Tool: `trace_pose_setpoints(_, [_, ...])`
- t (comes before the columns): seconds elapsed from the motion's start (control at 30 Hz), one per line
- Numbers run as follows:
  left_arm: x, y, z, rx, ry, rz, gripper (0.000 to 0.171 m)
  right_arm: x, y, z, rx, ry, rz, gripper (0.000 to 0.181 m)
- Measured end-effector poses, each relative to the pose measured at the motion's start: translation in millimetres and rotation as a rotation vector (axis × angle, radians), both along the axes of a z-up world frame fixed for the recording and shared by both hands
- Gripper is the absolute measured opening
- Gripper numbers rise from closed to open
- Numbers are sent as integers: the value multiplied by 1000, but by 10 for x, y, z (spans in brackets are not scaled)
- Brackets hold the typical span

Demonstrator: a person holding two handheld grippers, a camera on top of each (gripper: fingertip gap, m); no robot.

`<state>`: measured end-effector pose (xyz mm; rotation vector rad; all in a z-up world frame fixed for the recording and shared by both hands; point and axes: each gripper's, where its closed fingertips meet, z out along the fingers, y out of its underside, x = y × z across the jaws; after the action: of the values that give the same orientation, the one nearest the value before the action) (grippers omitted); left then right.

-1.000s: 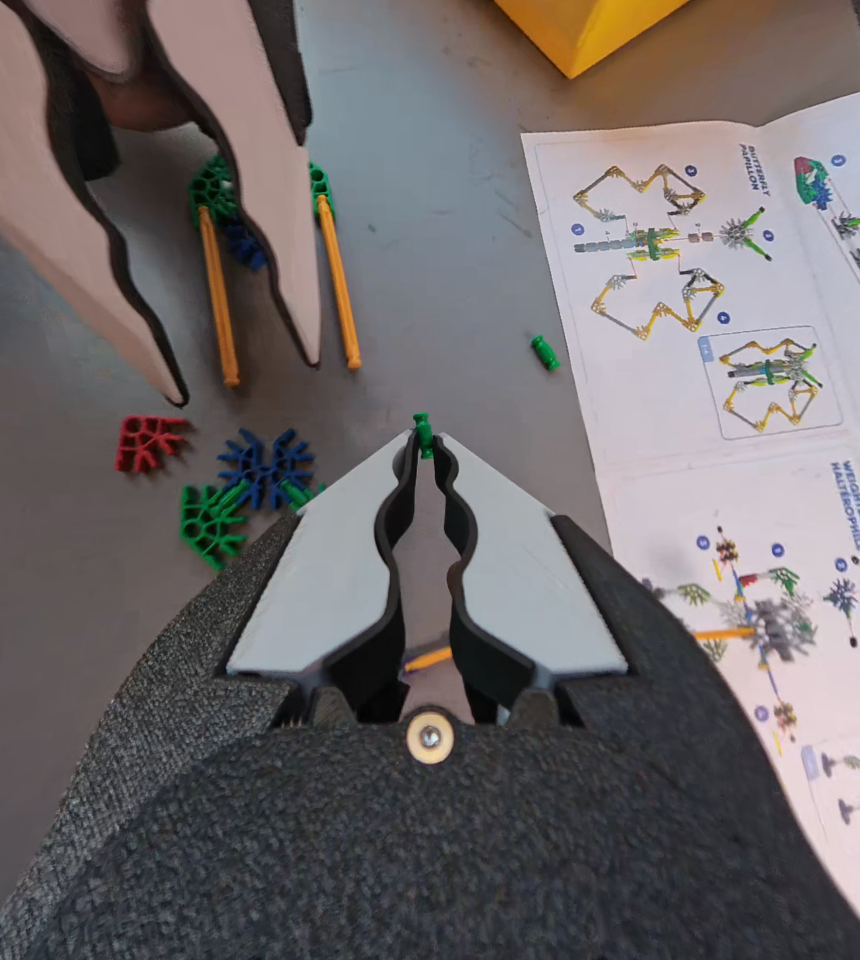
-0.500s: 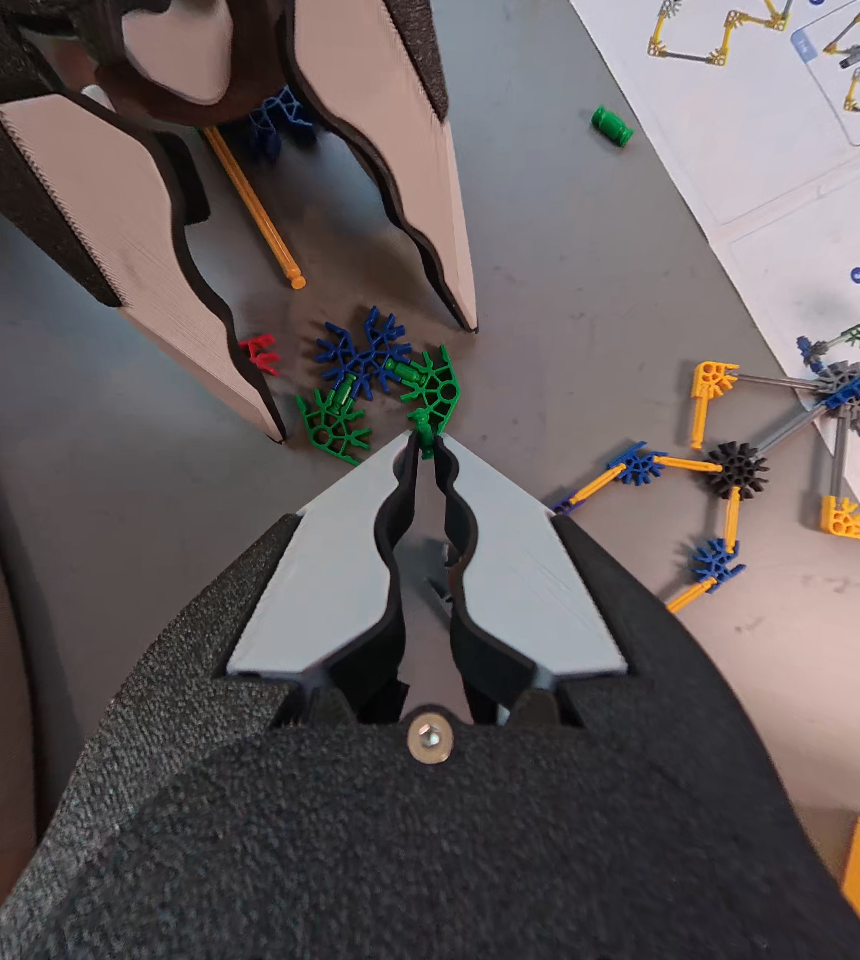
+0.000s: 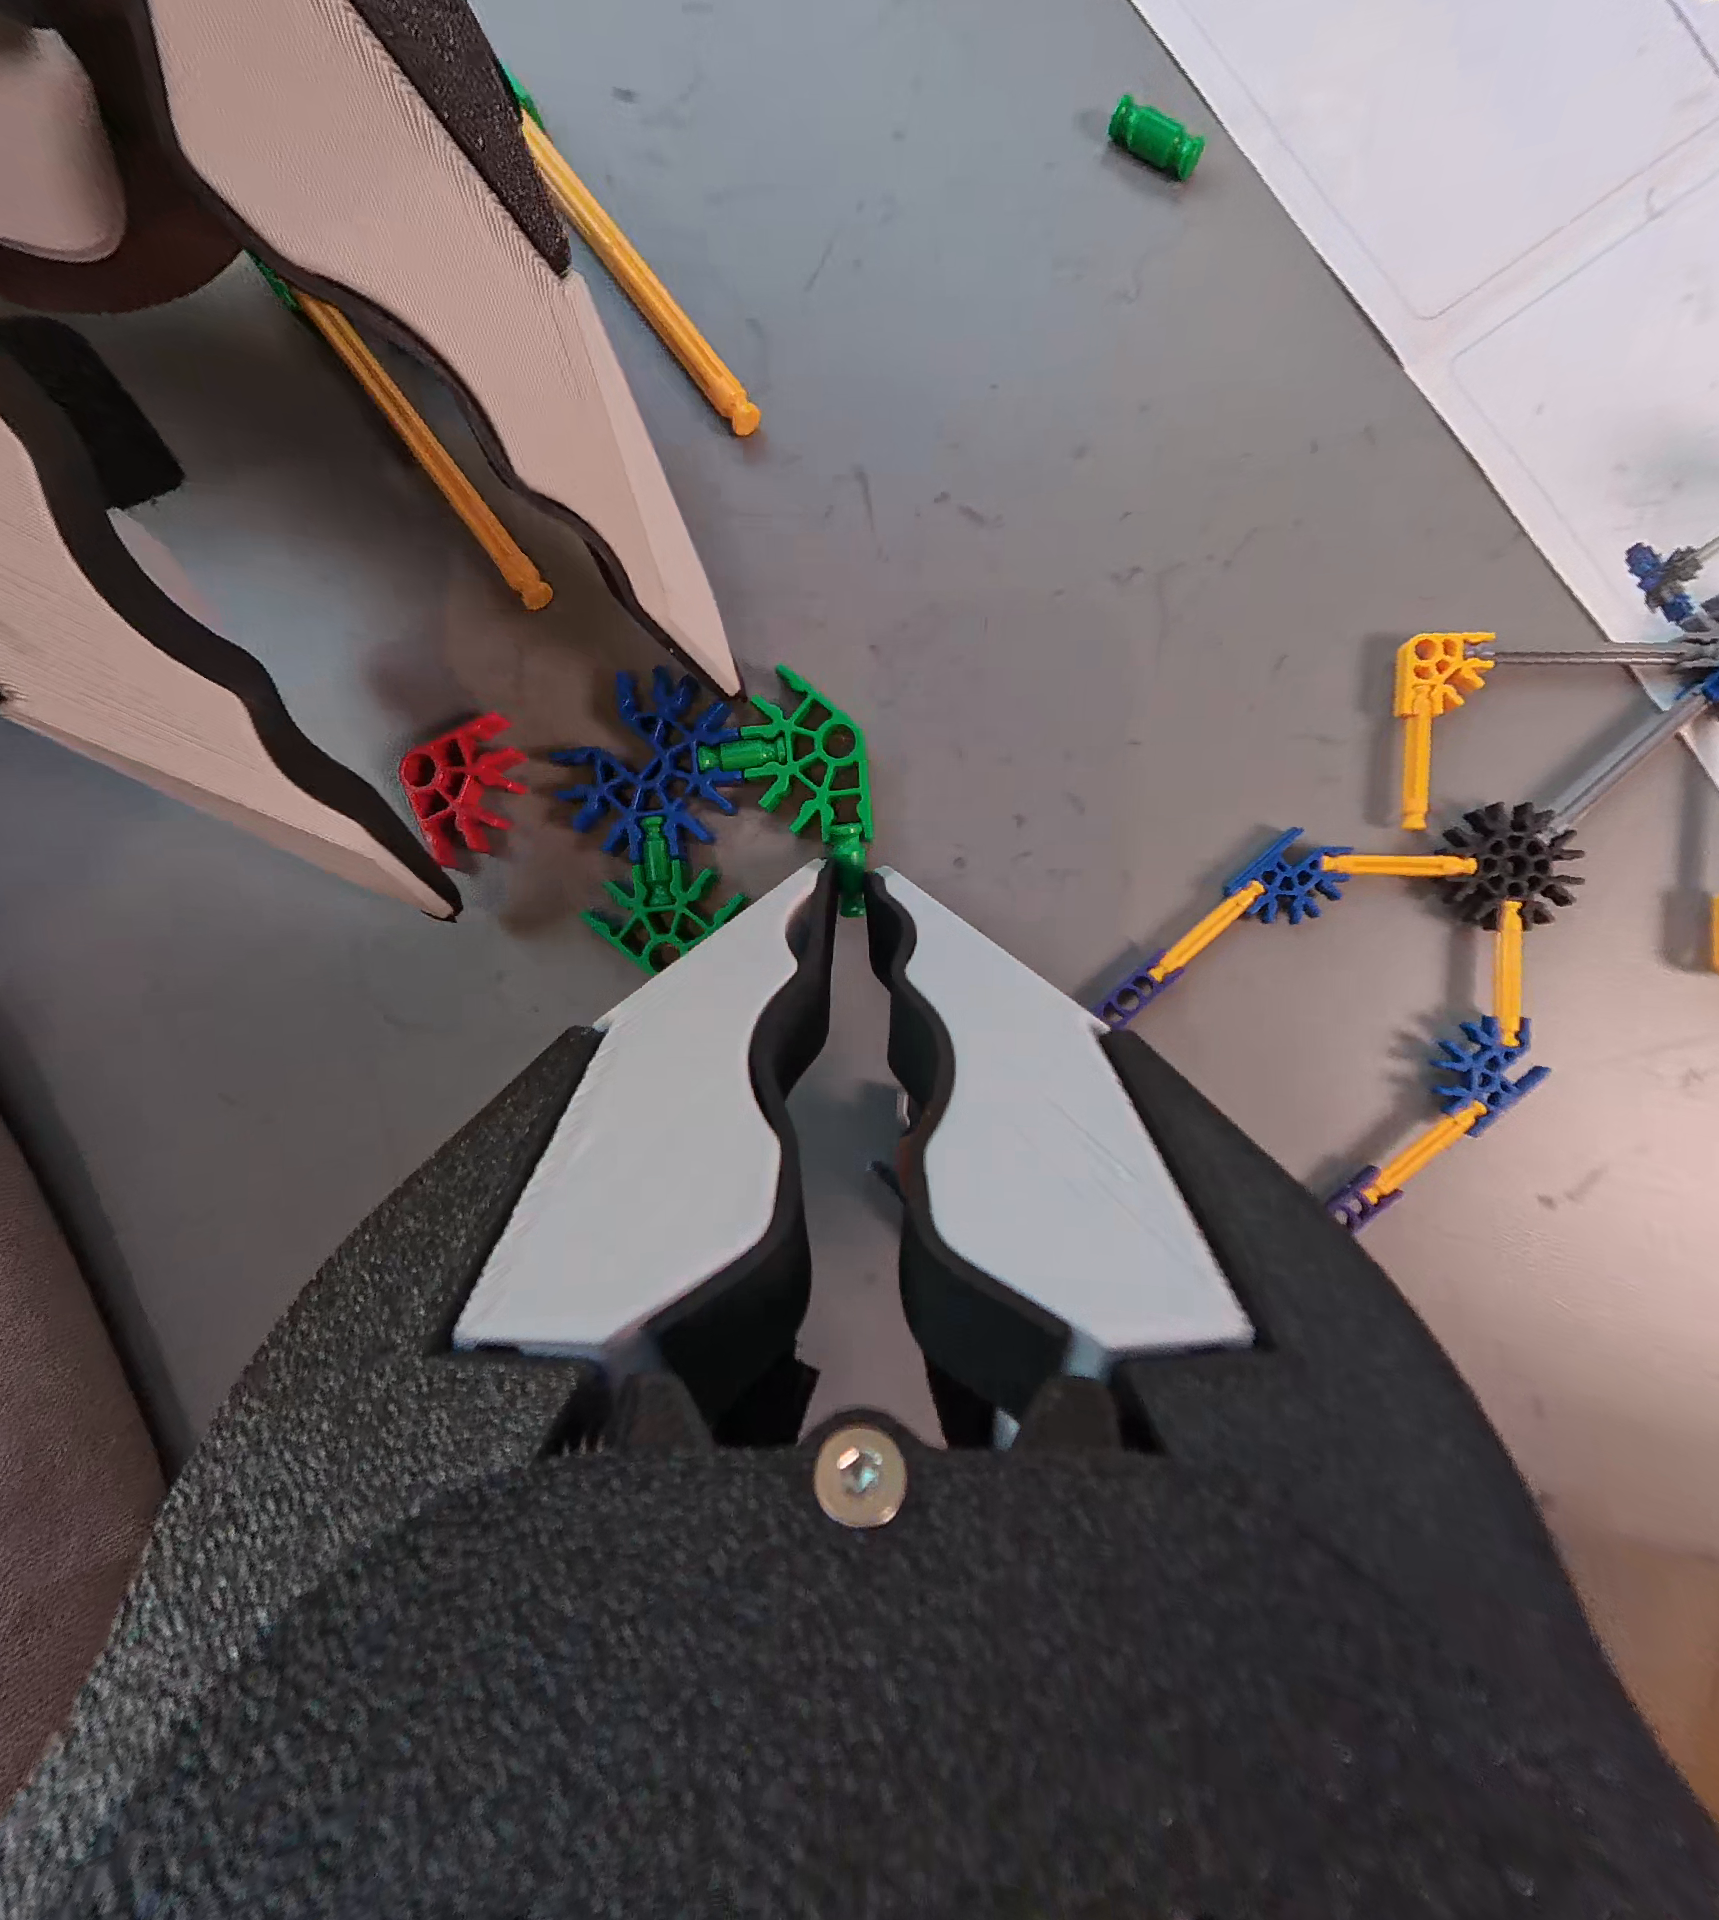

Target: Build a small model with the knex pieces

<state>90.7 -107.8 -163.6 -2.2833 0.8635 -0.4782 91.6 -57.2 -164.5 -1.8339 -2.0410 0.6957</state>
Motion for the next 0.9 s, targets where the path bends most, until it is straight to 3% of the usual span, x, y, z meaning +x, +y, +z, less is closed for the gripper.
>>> trace_pose_setpoints(0.23, [-141, 100, 113, 53, -48, 60, 62, -42, -1, 16, 9, 5, 19, 3])
trace_pose_setpoints(0.9, [-155, 127, -26, 47, 1, 50, 56, -121, -30, 101, 42, -10, 155, 10])
